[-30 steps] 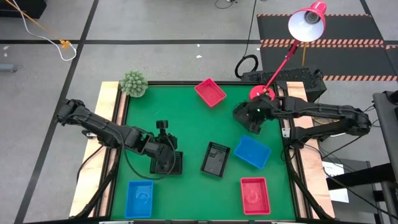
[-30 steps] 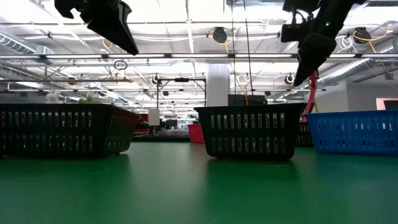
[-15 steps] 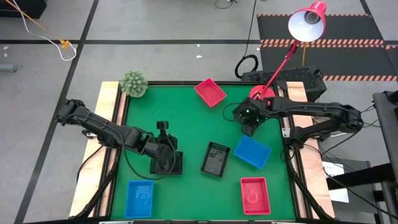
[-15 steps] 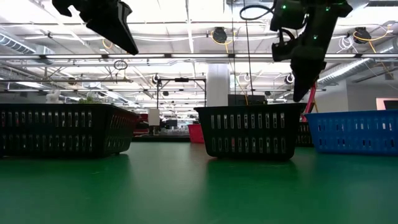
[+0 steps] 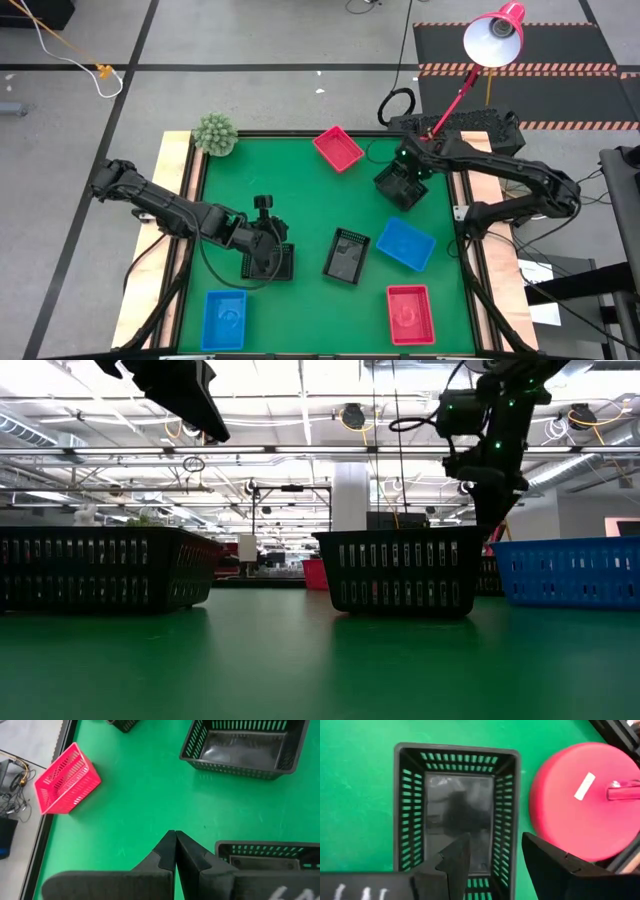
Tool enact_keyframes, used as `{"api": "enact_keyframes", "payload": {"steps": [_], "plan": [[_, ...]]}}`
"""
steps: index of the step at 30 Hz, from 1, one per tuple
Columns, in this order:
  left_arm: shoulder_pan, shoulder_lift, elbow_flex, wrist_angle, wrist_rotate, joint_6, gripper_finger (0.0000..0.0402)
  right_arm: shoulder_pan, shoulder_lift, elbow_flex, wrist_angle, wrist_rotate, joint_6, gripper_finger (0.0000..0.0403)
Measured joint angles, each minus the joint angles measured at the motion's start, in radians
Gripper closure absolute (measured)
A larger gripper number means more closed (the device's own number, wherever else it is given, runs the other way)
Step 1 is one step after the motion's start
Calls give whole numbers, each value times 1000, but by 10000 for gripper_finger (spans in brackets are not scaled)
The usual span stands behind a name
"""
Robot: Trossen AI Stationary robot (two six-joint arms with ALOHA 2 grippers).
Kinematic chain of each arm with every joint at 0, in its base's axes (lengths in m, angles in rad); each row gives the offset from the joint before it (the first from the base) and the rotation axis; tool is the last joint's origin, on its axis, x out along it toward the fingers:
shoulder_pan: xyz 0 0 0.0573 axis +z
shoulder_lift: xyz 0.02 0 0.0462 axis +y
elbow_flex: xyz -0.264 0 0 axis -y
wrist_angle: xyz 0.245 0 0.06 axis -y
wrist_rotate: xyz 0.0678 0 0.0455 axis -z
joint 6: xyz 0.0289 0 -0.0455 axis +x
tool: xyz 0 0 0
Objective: Stack baskets by color
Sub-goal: Stack the top right black bin on the bottom left black bin
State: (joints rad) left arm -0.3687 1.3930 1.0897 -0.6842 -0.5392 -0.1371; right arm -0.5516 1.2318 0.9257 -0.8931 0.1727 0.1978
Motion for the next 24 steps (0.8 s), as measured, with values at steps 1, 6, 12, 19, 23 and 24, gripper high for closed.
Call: {"api": "enact_keyframes", "payload": {"steps": [1, 6, 12, 19, 23, 24], "plan": [[0, 0, 0, 1, 1, -1, 392, -16, 7, 0, 4, -12, -8, 229], [0, 0, 0, 10, 40, -2, 392, -86, 56, 0, -1, -72, -68, 229], [-1, 0, 0, 10, 45, -4, 392, -117, 123, 0, 6, -96, -92, 229], [-1, 0, 0, 10, 45, 1, 392, -122, 183, 0, 26, -92, -113, 234], [-1, 0, 0, 11, 44, 2, 392, -122, 209, 0, 42, -80, -125, 261], [-1, 0, 0, 13, 44, 2, 392, -122, 215, 0, 49, -70, -129, 271]]}}
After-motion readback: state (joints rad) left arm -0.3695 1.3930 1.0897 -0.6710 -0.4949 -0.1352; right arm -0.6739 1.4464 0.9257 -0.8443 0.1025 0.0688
